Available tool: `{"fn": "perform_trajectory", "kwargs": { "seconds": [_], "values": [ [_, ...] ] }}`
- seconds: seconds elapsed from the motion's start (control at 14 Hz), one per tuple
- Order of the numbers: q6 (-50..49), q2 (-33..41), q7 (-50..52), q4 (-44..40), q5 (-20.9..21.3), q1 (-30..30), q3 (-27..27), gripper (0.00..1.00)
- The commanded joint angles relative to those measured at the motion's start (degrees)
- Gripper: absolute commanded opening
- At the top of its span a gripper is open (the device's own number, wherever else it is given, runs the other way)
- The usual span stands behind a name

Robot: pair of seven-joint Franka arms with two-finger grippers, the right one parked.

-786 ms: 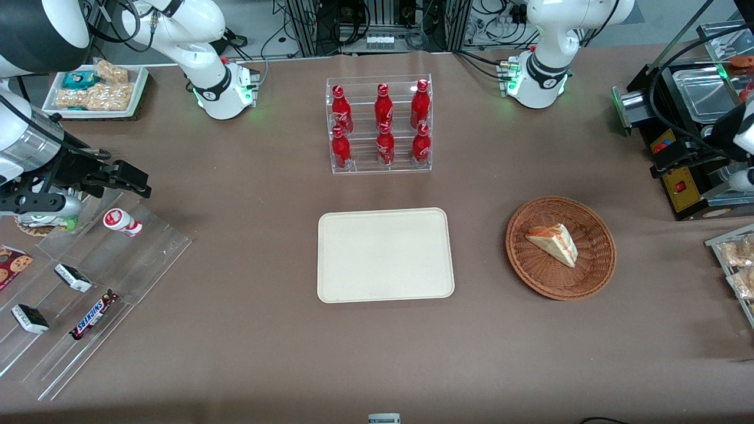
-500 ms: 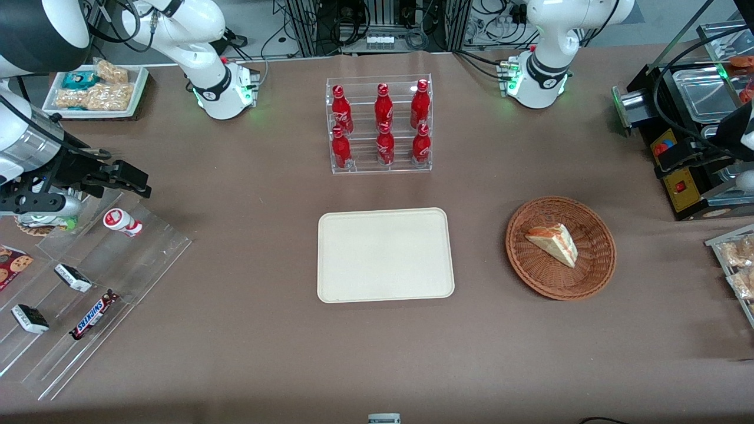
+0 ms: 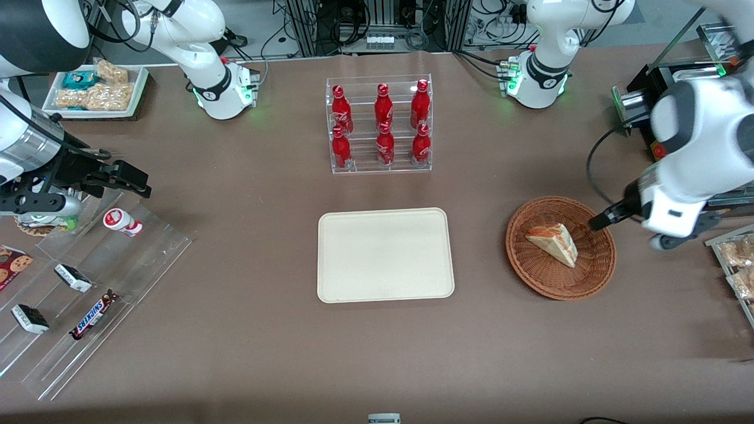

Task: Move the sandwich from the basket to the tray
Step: 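Move the left gripper down over the wrapped sandwich in the wicker basket, then close the left gripper on the wrapped sandwich and lift it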

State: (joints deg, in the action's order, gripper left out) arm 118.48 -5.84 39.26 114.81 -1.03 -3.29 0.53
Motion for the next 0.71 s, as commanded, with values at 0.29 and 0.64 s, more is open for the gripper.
{"fn": "perform_trajectory", "kwargs": {
  "seconds": [0.29, 0.64],
  "values": [
    [13.79, -6.54, 19.8, 8.14, 1.72, -1.1, 1.67, 1.0],
    [16.61, -11.03, 20.15, 8.59, 2.96, -1.1, 1.67, 0.84]
  ]
}}
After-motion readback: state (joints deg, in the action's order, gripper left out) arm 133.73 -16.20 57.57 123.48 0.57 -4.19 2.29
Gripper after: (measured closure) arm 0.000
